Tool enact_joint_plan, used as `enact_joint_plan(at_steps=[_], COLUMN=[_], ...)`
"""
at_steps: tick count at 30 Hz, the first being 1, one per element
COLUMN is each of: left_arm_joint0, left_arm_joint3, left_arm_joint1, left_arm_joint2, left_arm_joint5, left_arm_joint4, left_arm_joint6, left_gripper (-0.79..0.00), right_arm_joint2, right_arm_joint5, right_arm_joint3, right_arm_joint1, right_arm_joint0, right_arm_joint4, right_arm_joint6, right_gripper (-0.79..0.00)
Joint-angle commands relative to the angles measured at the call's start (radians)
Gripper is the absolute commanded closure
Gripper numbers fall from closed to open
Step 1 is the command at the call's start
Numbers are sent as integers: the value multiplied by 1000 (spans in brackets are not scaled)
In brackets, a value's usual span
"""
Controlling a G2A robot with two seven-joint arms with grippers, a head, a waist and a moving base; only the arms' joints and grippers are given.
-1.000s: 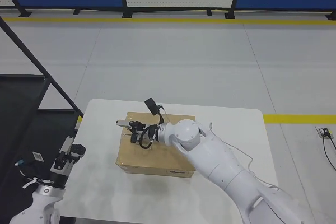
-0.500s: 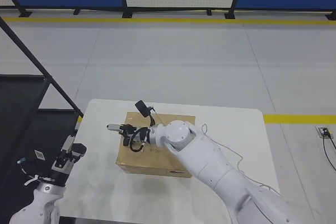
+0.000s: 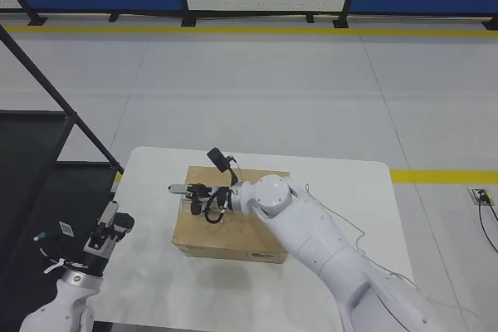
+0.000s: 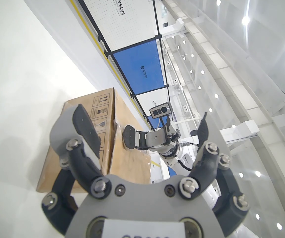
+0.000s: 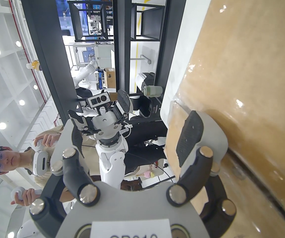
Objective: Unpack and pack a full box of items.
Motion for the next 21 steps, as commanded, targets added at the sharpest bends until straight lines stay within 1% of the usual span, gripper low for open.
enact_joint_plan(at_steps=[1,4,7,12,16,21], left_arm_joint0=[-2,-7,-13,-20,-22,-25], left_arm_joint3=[-3,-5,-6,-9,-10,-5], left_arm_joint1=[0,1,2,3,4,5], left_arm_joint2=[10,24,36,54,62,69], left_arm_joint5=[3,7,10,13,14,18], left_arm_joint4=[9,20,28,40,44,46], left_arm_joint6=[0,-3,-9,-16,-14,-15], left_gripper=[-785,-785,-785,-785,-785,-785], right_arm_joint2=[14,36,62,128,189,277], right_arm_joint5=[-9,-26,-42,-36,5,108], right_arm_joint3=[-1,-9,-35,-108,-220,-449], right_arm_joint1=[10,31,57,115,170,243], right_arm_joint0=[-8,-22,-38,-79,-138,-255], right_arm_joint4=[-3,-21,-48,-83,-127,-235], right_arm_joint6=[19,29,13,10,27,14], right_gripper=[-785,-785,-785,-785,-785,-785])
